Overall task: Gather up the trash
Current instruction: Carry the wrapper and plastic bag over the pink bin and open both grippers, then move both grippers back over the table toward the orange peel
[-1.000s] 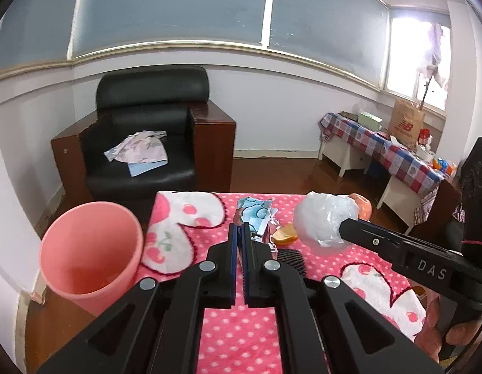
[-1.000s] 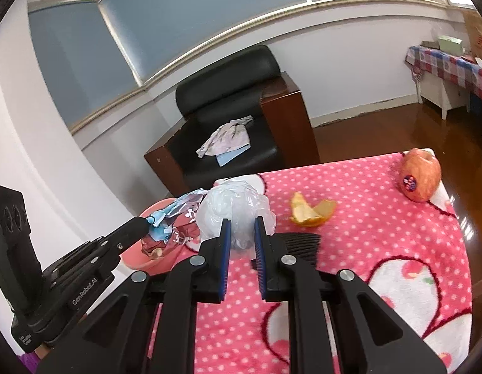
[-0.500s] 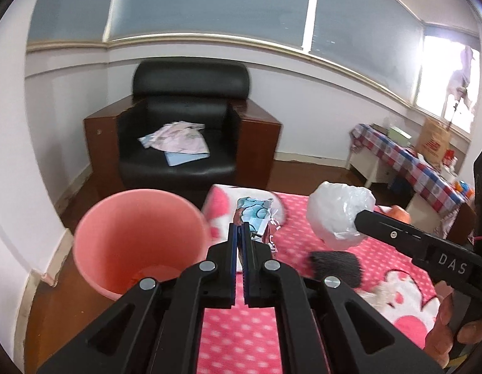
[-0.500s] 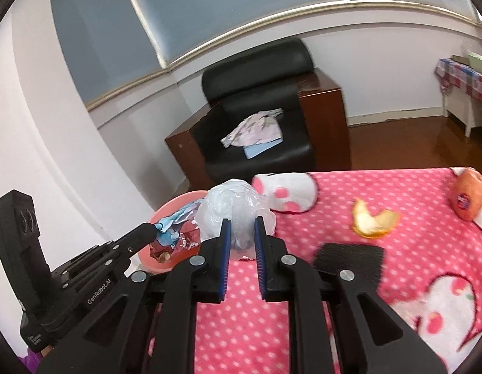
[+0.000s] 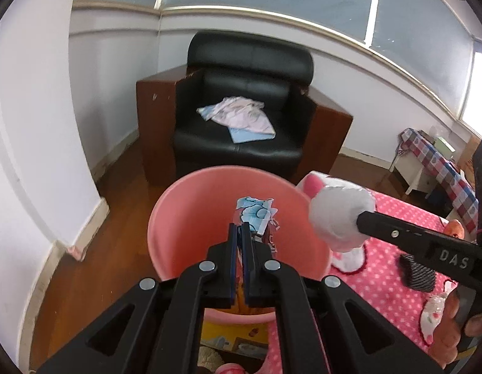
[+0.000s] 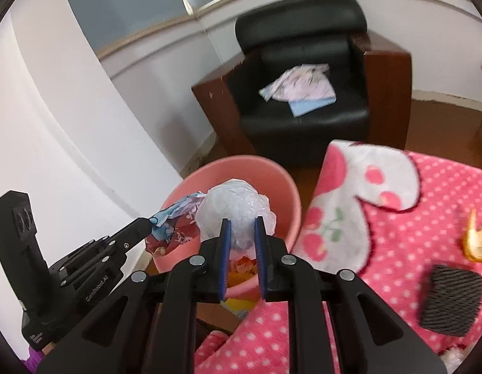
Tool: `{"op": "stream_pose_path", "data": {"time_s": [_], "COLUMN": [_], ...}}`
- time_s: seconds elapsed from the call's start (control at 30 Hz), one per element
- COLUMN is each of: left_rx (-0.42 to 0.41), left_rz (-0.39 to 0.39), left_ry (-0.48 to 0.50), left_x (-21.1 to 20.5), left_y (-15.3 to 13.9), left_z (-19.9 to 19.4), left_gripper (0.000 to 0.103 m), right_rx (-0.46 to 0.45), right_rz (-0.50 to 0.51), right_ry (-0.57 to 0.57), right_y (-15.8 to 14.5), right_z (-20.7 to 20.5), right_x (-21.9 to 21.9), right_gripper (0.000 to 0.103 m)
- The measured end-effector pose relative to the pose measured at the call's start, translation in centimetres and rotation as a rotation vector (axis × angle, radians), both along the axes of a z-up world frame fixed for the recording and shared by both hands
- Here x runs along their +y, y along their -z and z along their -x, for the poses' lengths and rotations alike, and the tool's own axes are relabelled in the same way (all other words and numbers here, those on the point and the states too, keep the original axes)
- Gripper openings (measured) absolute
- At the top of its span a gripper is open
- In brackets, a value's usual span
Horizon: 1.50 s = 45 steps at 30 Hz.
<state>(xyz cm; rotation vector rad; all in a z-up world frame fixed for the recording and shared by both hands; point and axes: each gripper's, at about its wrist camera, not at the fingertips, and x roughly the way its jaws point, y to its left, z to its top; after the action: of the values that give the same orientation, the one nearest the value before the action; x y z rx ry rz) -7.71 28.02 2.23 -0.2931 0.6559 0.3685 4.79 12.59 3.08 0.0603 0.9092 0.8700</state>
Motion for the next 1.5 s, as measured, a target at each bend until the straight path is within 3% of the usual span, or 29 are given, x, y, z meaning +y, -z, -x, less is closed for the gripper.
{"op": "stream_pose_path", "data": {"time_s": [0.17, 0.27, 0.4, 0.83, 1.17, 1.5], "left_rx": [0.016, 0.014, 0.003, -0.07, -0.097, -0.079], "left_rz": [0.014, 0.025, 0.013, -0.012, -0.006, -0.015], "left_ry": [0.0, 0.009, 0.016, 0.11, 0.228, 0.366], "left_x": [0.8, 0.8, 0.6, -4.0, -10.3, -17.0], "left_y": [0.8, 0.9, 0.6, -1.9, -2.5, -1.5], "left_z": [-0.3, -0.5, -0.4, 0.6, -0.3, -2.6], "left_gripper": [0.003, 0.01, 0.028, 0.039, 0.039, 0.044], "right_rx": [0.034, 0.065, 0.076, -0.043, -0.119, -0.135], "right_rz": [0.026, 0.023, 0.013, 0.006, 0.063, 0.122], "right_ry": [0.004, 0.015, 0.023, 0.028, 0.12, 0.349], "right_y": [1.6, 2.2, 2.3, 0.1, 0.0, 1.0], "right_z": [-0.4, -1.1, -1.5, 1.2, 4.0, 5.3], "right_x": [1.4, 1.7, 1.3, -2.7, -11.1, -24.4], "right_gripper": [0.017, 0.03, 0.039, 0.04, 0.04, 0.04]}}
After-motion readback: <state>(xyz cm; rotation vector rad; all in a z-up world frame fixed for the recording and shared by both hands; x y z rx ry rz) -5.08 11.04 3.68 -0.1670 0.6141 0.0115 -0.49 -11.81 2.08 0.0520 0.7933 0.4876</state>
